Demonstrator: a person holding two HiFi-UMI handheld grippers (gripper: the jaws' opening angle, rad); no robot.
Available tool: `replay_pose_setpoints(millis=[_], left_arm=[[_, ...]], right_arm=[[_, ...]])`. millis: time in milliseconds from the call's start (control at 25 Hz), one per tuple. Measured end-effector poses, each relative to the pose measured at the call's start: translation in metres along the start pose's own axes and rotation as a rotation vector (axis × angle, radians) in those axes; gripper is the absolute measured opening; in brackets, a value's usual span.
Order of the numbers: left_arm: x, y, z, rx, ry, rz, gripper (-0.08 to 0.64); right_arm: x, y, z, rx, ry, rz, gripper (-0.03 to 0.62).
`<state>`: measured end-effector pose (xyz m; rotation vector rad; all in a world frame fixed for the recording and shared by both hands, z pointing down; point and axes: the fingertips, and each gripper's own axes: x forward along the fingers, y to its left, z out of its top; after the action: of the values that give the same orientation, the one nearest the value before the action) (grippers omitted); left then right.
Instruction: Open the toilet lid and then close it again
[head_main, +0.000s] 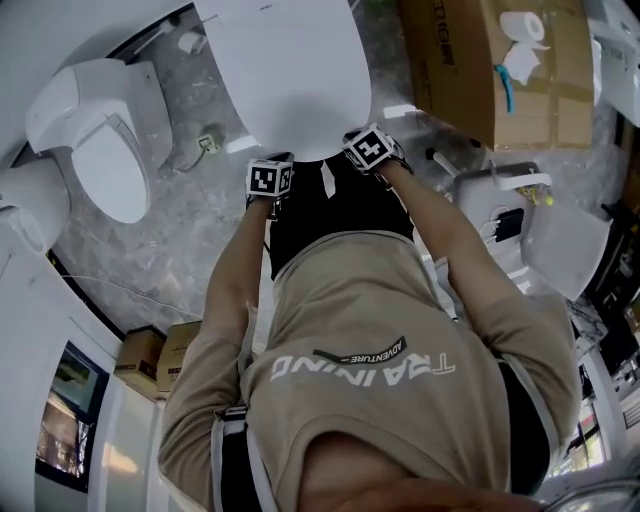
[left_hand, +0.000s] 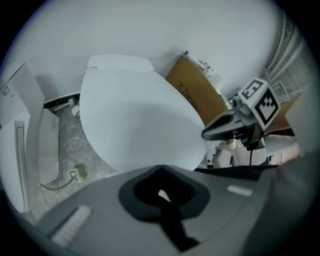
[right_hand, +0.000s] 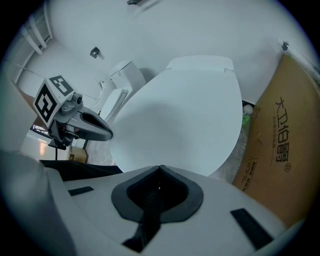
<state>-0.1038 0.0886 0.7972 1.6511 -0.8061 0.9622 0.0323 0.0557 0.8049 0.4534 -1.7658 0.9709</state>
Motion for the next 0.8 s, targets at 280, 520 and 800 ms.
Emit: replay_pose_setpoints(millis=[280,520,800], left_arm=[[0.020,0.017,-0.008,-0.035,0.019,0.013,0.006],[0.041,0.024,-0.016,0.016,0.057,0.028,0.005],[0.062,0.037,-0.021,-0.046,0.062,0.055,0.006]], right_arm=[[0.022,-0.006,-0.013,0.020,0.038,0.004,0.014],[0.043,-0.014,-0.024,0.050,0.047,-0.008,0.014],[0.067,-0.025,-0.032,0.093,0.062,-0.028,0.014]])
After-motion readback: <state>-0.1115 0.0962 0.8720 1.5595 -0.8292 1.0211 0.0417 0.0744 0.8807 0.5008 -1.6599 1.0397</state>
